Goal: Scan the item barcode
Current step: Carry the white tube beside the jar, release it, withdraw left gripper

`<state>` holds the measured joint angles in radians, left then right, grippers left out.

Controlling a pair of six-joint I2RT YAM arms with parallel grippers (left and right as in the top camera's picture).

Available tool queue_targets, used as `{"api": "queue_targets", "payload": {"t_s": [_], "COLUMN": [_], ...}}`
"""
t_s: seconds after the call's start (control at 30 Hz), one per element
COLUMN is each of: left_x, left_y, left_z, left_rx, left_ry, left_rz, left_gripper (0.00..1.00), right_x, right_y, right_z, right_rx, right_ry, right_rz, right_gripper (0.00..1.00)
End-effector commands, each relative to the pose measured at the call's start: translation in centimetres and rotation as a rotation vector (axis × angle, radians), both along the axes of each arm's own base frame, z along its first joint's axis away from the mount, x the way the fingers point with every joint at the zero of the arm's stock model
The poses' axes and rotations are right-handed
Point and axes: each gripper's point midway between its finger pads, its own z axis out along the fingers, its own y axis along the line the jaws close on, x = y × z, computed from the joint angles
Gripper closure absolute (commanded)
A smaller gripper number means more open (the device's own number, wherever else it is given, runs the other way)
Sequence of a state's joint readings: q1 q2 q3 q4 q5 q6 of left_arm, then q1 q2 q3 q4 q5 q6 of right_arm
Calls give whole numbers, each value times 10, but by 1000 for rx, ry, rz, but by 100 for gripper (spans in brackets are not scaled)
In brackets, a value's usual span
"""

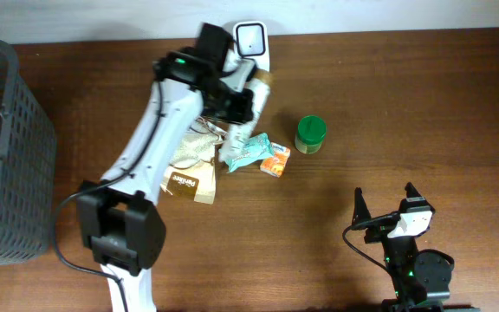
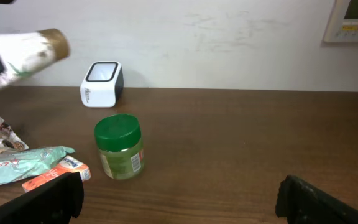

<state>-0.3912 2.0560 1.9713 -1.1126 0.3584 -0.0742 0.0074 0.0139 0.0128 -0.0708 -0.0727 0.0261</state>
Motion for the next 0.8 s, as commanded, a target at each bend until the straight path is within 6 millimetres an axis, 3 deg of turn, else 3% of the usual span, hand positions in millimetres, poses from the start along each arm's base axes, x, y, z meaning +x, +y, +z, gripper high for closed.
{"api": "queue_targets", "payload": {"t_s": [0.0, 0.07, 0.17, 0.3, 0.67, 0.73, 0.77], "left_x": [1, 3, -4, -20, -42, -45, -46], "left_y": [-22, -21, -37, -64, -89, -92, -94], "left_z": [-9, -20, -36, -65, -99, -103, -103], "left_rx": [41, 79, 84, 131, 187, 193, 195], "left_ry": [26, 64, 113, 141, 182, 186, 187], "left_rz": [176, 344, 403, 342, 286, 276, 273], "left_gripper": [100, 100, 100, 100, 100, 77, 57], "right_x": [0, 0, 0, 0, 0, 0, 0], "right_y": [1, 1, 1, 1, 1, 1, 1], "right_z": [-2, -2, -2, -2, -2, -2, -2], "right_rx": [5, 5, 5, 5, 5, 5, 5], "right_ry": [2, 2, 2, 2, 2, 2, 2], "right_rz": [0, 0, 0, 0, 0, 0, 0], "right_gripper": [2, 2, 2, 1, 2, 2, 2]}}
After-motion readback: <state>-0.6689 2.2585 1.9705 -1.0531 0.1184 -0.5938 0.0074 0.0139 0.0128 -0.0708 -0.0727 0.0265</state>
